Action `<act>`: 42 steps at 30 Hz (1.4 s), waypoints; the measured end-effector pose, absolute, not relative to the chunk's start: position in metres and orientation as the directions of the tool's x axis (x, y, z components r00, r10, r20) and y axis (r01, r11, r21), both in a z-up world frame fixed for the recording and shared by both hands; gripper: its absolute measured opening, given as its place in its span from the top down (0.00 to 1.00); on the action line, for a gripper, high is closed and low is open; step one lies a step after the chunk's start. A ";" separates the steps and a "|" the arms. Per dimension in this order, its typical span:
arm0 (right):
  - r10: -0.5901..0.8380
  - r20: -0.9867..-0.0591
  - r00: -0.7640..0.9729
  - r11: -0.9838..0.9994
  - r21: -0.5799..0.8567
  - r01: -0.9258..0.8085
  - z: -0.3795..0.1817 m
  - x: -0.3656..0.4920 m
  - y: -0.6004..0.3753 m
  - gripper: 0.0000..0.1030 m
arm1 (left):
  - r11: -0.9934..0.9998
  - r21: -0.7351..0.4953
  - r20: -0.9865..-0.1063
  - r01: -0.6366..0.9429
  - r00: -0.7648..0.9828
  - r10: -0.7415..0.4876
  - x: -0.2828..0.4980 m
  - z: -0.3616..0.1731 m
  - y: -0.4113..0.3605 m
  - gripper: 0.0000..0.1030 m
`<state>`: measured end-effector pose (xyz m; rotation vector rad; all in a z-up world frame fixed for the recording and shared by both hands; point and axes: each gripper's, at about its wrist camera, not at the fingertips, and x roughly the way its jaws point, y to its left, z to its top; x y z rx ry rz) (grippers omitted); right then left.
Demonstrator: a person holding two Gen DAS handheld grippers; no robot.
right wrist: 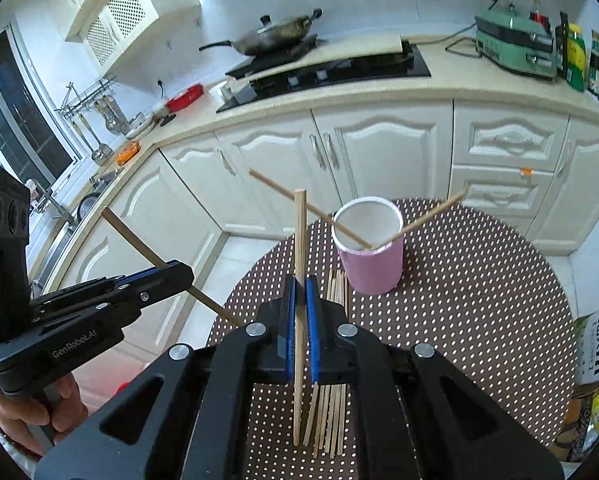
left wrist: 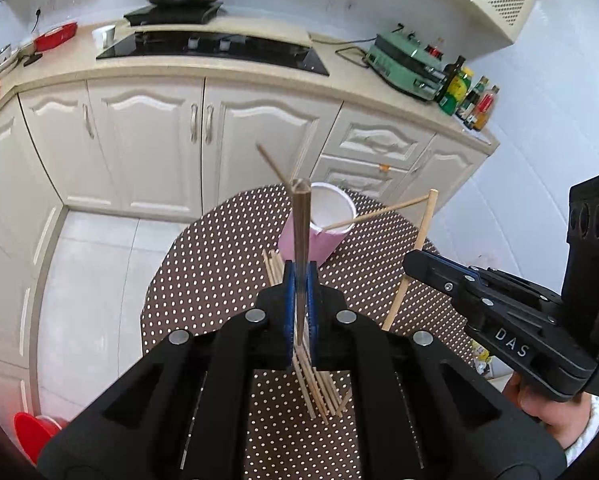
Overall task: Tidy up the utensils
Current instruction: 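Raise the left gripper's chopstick above the pink cup while the right gripper carries its chopstick there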
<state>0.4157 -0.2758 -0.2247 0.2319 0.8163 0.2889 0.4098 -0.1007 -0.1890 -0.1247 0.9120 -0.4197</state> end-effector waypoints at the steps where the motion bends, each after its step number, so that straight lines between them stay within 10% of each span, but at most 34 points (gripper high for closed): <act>1: 0.336 -0.670 0.662 0.937 0.307 -0.165 -0.220 0.417 -0.276 0.96 | 0.911 -0.281 -0.736 0.302 0.541 -0.407 0.410 -0.186 -0.101 0.95; 22: 0.230 -0.460 0.858 0.966 0.212 -0.146 -0.173 0.496 -0.303 0.96 | 0.891 -0.331 -0.589 0.310 0.670 -0.452 0.461 -0.122 -0.119 0.95; 42: 0.240 -0.479 0.844 0.966 0.205 -0.158 -0.203 0.526 -0.313 0.96 | 0.920 -0.290 -0.698 0.264 0.600 -0.392 0.499 -0.173 -0.150 0.95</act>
